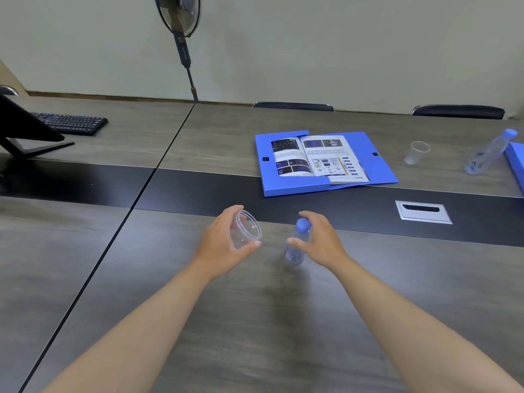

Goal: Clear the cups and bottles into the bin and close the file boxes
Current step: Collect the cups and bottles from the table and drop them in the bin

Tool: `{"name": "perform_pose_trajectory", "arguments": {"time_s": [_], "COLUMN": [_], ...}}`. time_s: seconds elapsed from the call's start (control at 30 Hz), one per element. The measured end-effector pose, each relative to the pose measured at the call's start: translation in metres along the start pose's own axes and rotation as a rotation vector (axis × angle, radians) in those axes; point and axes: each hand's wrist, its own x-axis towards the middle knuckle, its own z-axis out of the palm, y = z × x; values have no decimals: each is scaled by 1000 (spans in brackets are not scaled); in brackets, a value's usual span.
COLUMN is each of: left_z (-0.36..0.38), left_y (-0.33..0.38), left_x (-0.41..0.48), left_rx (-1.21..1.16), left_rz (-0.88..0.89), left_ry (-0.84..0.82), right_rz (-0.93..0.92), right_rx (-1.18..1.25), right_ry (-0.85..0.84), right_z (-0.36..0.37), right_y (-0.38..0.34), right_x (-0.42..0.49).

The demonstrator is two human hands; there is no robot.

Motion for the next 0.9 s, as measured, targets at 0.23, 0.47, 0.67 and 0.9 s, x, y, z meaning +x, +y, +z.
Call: {"name": "perform_pose_trajectory", "arguments": {"time_s": [0.23, 0.47, 0.67, 0.9], "left_z": [13, 18, 26, 39], "left_y": [-1, 15, 31, 54], "left_x": [-18, -24, -15, -10], "left_rx": [-67, -57, 41, 168], "left_rz": [-74, -45, 252, 672], "left_ry": [-14, -82, -172, -295], "right_rz": [9, 90, 85, 56], "right_rx": [148, 485, 693, 772], "right_ry": [67, 214, 333, 486], "right_z": [12, -17, -42, -61], "right_y": [23, 19, -10, -52], "right_x": [-1, -21, -47, -106]}}
